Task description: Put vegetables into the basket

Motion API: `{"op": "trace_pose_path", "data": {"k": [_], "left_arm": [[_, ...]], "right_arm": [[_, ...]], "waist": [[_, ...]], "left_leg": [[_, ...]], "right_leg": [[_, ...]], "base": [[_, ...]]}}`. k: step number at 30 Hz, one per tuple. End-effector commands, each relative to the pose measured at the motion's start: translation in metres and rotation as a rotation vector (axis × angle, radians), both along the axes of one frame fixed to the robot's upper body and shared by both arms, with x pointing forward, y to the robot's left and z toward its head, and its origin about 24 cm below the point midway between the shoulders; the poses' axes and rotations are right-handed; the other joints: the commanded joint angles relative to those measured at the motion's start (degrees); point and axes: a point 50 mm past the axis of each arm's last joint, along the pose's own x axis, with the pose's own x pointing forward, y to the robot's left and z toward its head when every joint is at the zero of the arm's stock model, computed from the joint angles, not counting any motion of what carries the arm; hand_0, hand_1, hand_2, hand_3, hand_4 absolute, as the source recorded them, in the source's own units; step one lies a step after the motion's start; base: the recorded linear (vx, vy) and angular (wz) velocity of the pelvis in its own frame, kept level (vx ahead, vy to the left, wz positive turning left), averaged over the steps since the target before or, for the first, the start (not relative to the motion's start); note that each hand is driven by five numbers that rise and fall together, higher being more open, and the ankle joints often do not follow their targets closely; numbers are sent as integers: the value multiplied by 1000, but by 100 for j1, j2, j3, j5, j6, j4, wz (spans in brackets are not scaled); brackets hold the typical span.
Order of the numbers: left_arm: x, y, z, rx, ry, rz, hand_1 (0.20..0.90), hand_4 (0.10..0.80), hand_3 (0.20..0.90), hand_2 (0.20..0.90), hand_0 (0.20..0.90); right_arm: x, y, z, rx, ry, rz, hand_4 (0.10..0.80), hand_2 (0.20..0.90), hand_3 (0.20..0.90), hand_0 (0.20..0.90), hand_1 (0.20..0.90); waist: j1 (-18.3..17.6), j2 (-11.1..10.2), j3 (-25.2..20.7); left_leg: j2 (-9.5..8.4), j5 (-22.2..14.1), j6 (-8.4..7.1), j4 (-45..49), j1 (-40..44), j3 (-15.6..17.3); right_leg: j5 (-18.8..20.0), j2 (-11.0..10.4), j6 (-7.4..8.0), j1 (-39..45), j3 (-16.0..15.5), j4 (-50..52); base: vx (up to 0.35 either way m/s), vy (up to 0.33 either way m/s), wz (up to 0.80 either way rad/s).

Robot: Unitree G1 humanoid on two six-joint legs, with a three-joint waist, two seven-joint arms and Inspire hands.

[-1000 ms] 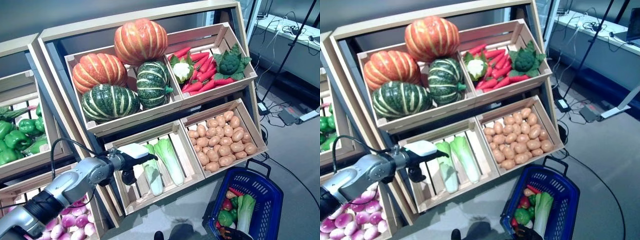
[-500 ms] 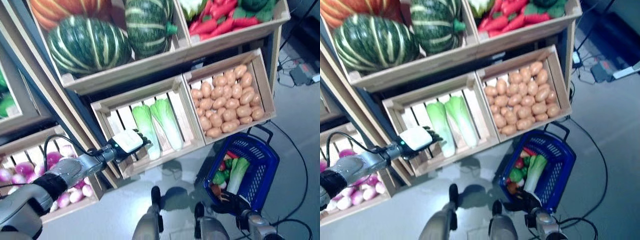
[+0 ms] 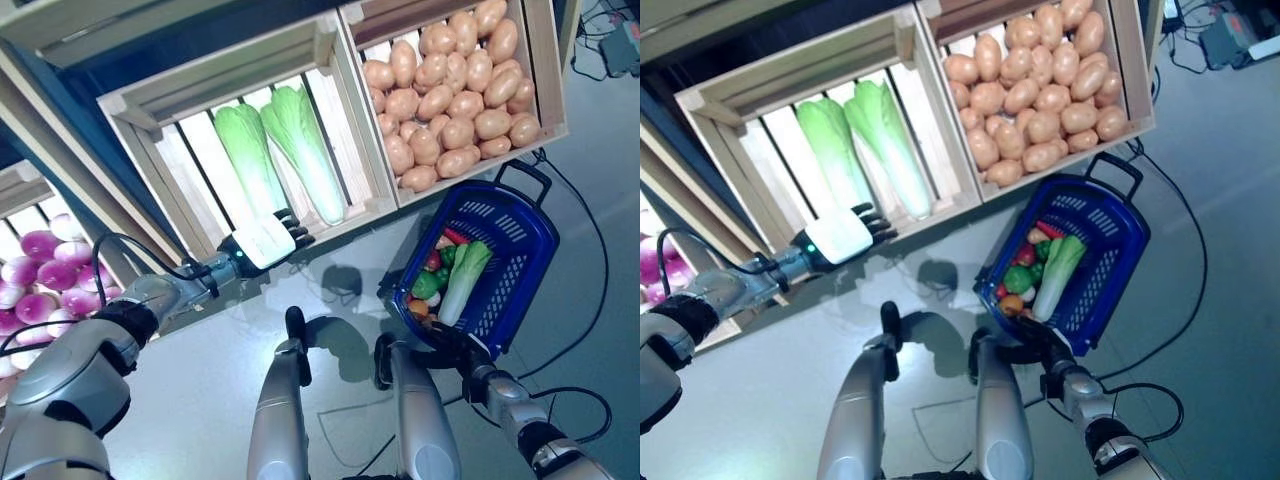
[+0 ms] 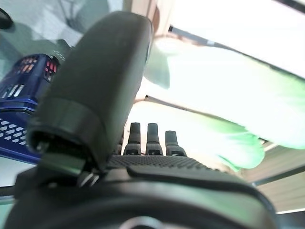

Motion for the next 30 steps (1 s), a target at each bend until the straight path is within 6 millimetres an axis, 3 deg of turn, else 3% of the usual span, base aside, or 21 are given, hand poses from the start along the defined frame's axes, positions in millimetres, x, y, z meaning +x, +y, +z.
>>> {"op": "trace_pose_path", "data": {"k": [1,7,14,19,30], "left_arm": [[12,-4,48,-50,-212,-45,900,800,900,900,900],[8,-3,52,62,-235,-93,900,800,900,900,900],[11,4,80,103,-329,-38,900,800,900,900,900],[7,17,89,251,-370,-4,900,800,900,900,900],[0,12,149,347,-515,36,900,800,900,900,900]], "right_arm": [[-6,-28,10,-34,-49,-75,800,900,900,900,900],[-3,-31,19,-22,-81,-104,800,900,900,900,900],[-13,-44,19,-16,-78,-131,800,900,900,900,900],[-13,-46,23,-8,-94,-135,800,900,900,900,900],[-21,-51,21,25,-106,-158,800,900,900,900,900]], "waist": [[-43,57,-22],[-67,63,49],[-118,74,49],[-118,82,49],[-90,169,49]], "left_leg": [[190,-1716,-143,1636,-154,-87],[166,-1831,-157,1952,-512,-130],[158,-1923,-149,2203,-773,-158],[196,-1963,-135,2319,-924,-158],[237,-2051,-122,2488,-1150,-145]], "right_leg": [[836,-157,120,-148,132,-466],[768,-163,134,-542,171,-125],[711,-186,155,-872,215,173],[711,-210,154,-1039,210,256],[646,-331,159,-1309,179,466]], "base": [[0,0,0],[1,2,1],[0,0,0],[0,0,0],[17,-8,5]]}}
